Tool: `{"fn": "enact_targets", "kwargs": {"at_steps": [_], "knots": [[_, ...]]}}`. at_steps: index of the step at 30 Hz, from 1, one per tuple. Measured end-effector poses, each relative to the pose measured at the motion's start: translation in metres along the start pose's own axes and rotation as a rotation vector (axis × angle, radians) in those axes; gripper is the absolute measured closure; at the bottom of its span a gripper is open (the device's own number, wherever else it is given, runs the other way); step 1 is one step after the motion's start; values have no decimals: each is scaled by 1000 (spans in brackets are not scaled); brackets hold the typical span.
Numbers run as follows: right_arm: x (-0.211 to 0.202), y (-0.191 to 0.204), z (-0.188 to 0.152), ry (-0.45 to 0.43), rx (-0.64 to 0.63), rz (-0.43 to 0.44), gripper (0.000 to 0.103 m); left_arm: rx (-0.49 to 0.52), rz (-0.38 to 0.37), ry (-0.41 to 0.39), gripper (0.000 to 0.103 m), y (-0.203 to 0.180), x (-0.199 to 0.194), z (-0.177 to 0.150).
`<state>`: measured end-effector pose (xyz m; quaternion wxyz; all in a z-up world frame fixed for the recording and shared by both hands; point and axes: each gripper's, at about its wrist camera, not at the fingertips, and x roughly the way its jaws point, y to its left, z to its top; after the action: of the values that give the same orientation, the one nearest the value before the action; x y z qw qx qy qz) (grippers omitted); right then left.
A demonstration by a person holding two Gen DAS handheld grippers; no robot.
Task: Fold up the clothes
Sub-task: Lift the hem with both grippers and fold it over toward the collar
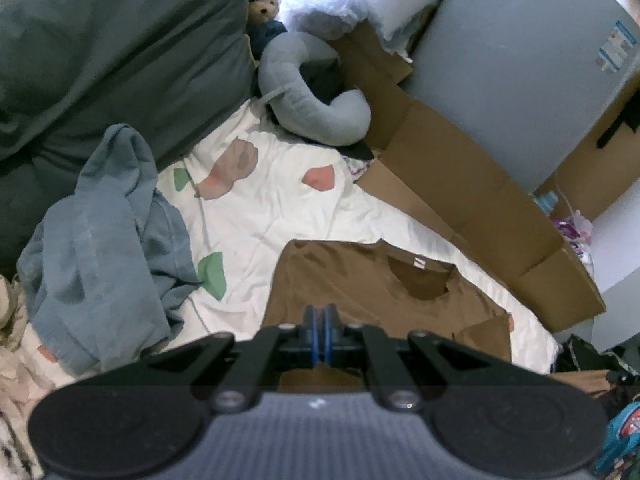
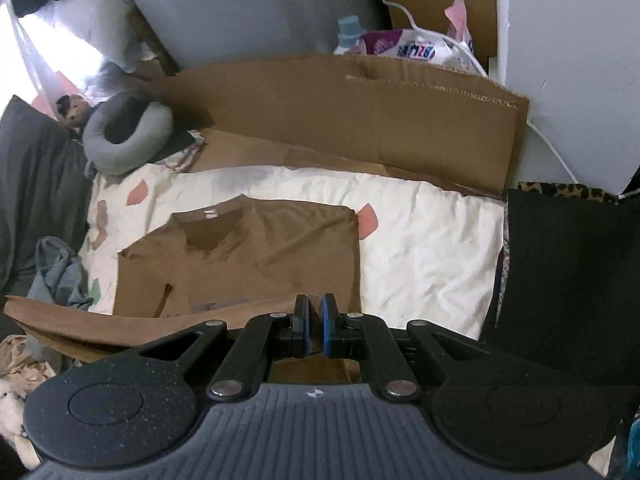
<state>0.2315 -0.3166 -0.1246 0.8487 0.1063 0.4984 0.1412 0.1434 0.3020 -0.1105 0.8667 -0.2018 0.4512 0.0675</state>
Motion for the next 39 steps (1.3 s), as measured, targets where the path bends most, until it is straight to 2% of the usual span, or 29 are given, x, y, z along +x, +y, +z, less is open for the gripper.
{"fn": "enact_targets", "kwargs": {"at_steps": [12, 22, 28, 35, 39], "knots": [[82, -8, 23, 60, -14, -23, 99, 11, 15, 44, 100, 10, 89, 19], [172, -22, 32, 129, -32, -63, 99, 13, 38, 58, 100, 23, 170, 25], [210, -30, 36, 143, -29, -78, 99, 0, 47, 63, 100, 31, 211, 24], [238, -44, 38, 113, 17, -72, 98, -6, 61, 44, 99, 35, 245, 18], [238, -50, 42, 41, 30, -44, 91, 0, 91, -7, 98, 40, 240, 15]]}}
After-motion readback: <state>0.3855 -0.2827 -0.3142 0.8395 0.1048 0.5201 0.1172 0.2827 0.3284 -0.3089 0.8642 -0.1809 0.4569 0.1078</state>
